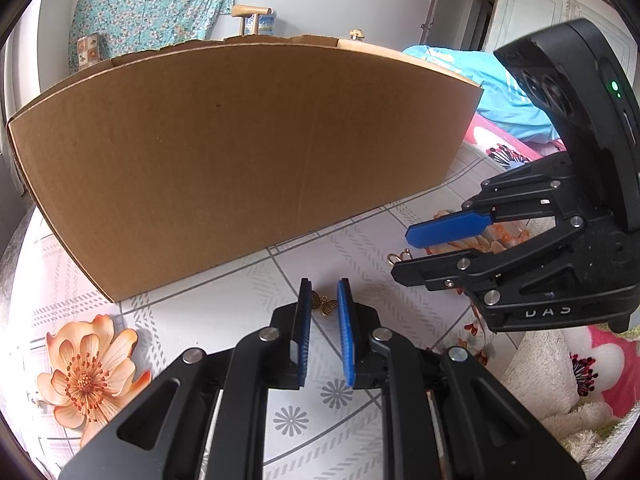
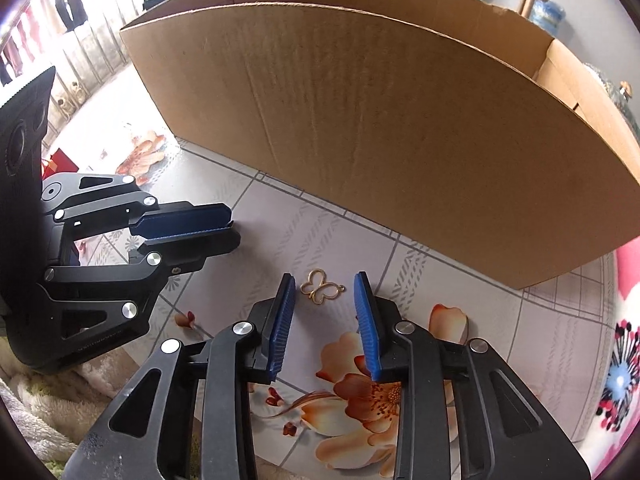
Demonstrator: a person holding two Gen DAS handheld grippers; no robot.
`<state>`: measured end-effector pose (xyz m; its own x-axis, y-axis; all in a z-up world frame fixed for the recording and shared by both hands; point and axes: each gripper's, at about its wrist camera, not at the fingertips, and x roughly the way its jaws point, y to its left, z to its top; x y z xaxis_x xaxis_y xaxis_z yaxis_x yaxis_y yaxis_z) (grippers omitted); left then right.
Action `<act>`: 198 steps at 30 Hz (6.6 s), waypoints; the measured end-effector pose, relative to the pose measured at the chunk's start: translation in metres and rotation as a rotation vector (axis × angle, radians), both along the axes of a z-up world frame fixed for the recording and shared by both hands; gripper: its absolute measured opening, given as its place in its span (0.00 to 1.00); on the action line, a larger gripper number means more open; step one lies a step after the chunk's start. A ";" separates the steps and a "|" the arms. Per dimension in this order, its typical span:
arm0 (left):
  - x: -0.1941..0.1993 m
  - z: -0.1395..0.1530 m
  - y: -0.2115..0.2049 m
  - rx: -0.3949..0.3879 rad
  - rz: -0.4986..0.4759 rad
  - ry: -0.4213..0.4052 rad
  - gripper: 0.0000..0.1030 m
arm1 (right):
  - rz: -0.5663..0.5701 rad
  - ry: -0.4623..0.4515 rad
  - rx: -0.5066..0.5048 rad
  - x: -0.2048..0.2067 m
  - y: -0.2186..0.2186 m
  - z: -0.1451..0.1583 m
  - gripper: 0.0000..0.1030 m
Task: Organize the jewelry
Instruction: 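Lower the right tool onto the gold knot-shaped charm and close, then lift the gold charm with the right tool and carry it over the box, then open the right tool to drop the gold charm into the box, then move the right tool back toward the pink-orange bead bracelet, then lower the right tool onto the bead bracelet and close on it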
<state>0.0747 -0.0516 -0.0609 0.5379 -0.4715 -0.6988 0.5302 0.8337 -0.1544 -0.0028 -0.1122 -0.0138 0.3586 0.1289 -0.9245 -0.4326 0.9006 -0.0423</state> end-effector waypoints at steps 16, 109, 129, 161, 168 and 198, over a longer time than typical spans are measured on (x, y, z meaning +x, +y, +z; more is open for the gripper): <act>0.000 -0.002 0.005 -0.012 -0.003 0.003 0.12 | 0.010 0.052 -0.017 0.023 0.015 0.005 0.17; 0.016 0.145 0.037 -0.118 0.060 -0.016 0.76 | -0.160 -0.344 0.292 -0.013 -0.106 0.164 0.76; -0.012 0.004 -0.013 0.189 0.241 0.138 0.85 | -0.509 -0.202 -0.169 -0.081 -0.090 0.032 0.92; -0.011 -0.003 -0.037 0.214 0.329 0.129 0.95 | -0.465 -0.276 -0.166 -0.083 -0.112 0.012 0.92; -0.010 -0.003 -0.036 0.214 0.330 0.128 0.95 | -0.411 -0.272 0.021 -0.080 -0.110 0.026 0.82; -0.010 -0.003 -0.037 0.215 0.332 0.132 0.95 | -0.416 -0.150 0.039 -0.042 -0.106 0.002 0.24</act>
<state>0.0646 -0.0888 -0.0638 0.5354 -0.1237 -0.8355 0.2149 0.9766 -0.0069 -0.0443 -0.2186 -0.0120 0.5168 -0.0209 -0.8558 -0.0248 0.9989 -0.0394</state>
